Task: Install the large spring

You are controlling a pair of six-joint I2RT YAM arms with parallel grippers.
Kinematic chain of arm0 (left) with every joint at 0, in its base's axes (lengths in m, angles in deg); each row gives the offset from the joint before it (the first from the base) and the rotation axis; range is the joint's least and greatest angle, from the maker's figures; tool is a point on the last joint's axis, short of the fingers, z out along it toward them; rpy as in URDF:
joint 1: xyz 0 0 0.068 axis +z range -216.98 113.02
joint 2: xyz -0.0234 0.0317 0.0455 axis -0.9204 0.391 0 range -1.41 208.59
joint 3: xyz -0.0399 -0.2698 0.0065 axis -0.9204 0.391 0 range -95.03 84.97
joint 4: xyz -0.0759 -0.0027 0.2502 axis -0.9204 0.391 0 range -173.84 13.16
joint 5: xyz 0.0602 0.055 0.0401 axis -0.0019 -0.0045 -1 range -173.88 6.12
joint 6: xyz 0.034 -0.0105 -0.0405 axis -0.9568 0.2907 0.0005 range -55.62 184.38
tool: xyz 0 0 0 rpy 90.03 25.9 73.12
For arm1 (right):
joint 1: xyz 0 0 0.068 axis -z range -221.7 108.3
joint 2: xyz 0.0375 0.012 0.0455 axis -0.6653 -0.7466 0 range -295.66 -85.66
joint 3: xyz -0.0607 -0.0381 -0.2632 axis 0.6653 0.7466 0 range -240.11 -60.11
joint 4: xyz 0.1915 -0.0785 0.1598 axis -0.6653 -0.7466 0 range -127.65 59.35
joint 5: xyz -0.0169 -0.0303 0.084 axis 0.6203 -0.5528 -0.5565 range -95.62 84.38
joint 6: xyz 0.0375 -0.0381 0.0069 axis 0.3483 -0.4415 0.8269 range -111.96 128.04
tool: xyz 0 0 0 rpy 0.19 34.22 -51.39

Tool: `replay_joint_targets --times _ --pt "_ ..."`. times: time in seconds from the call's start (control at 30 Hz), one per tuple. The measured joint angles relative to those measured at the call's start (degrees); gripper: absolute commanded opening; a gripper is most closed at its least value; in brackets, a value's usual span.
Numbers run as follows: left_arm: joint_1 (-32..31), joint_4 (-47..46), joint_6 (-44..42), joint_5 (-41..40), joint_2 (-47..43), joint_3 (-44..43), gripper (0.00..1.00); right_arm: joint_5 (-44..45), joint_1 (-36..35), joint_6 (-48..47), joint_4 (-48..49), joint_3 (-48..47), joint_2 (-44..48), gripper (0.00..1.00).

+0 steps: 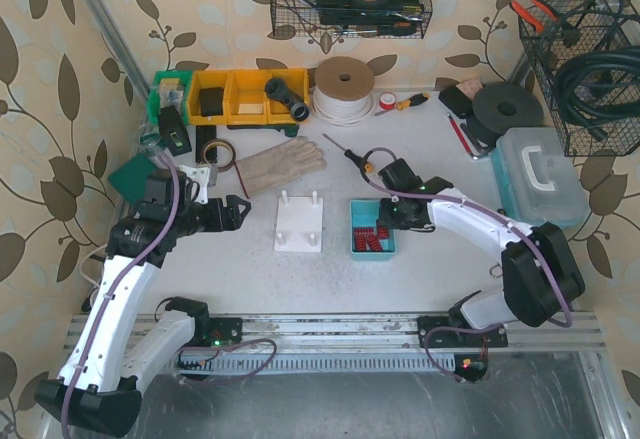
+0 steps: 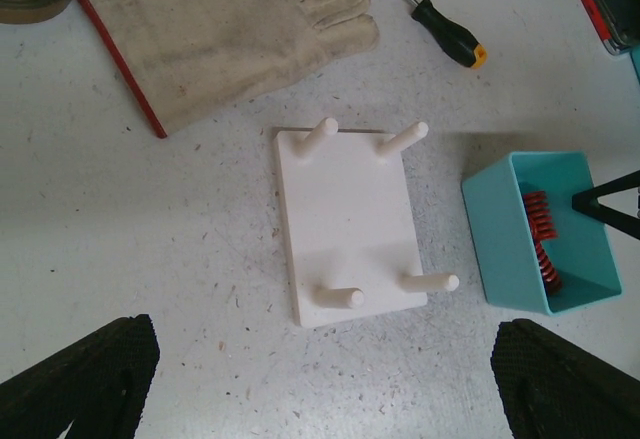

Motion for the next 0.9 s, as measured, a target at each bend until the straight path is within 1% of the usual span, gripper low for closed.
replay_joint_targets --times 0.1,0.13,0.2,0.3,0.33,0.37,0.47,0.67,0.73,0.9 --pt "0.0 0.0 0.0 -0.3 0.1 0.0 0.94 -1.9 0.0 -3.5 0.4 -0.6 -0.9 0.0" --pt "0.0 0.0 0.0 -0.4 0.2 0.0 0.93 -2.4 0.0 -4.5 0.5 -0.7 -1.1 0.03" --pt "0.0 0.0 0.0 -0.4 0.2 0.0 0.94 -3.3 0.0 -6.2 0.7 -1.0 -1.4 0.17" --pt "0.0 0.0 0.0 -0.4 0.2 0.0 0.94 -4.2 0.0 -8.6 0.0 -1.4 -1.4 0.41" --pt "0.0 0.0 0.0 -0.3 0.2 0.0 0.94 -4.3 -0.1 -9.0 -0.5 -1.8 -1.4 0.45" --pt "0.0 0.0 0.0 -0.3 0.2 0.0 0.94 -4.4 -0.1 -9.6 -1.1 -2.3 -1.4 0.48" --pt "0.0 0.0 0.0 0.1 0.2 0.0 0.94 -4.2 -0.1 -11.0 -2.6 -4.3 -0.3 0.49" --pt "0.0 -0.1 0.0 1.0 0.2 0.0 0.94 -3.9 -0.5 -12.8 -4.8 -8.3 3.0 0.49" --pt "0.0 -0.1 0.0 1.0 0.2 0.0 0.94 -3.8 -1.9 -12.8 -5.2 -8.6 3.9 0.5" --pt "0.0 -0.4 0.0 1.0 0.2 0.0 0.94 -4.1 -8.2 -11.9 -5.8 -8.7 4.5 0.5"
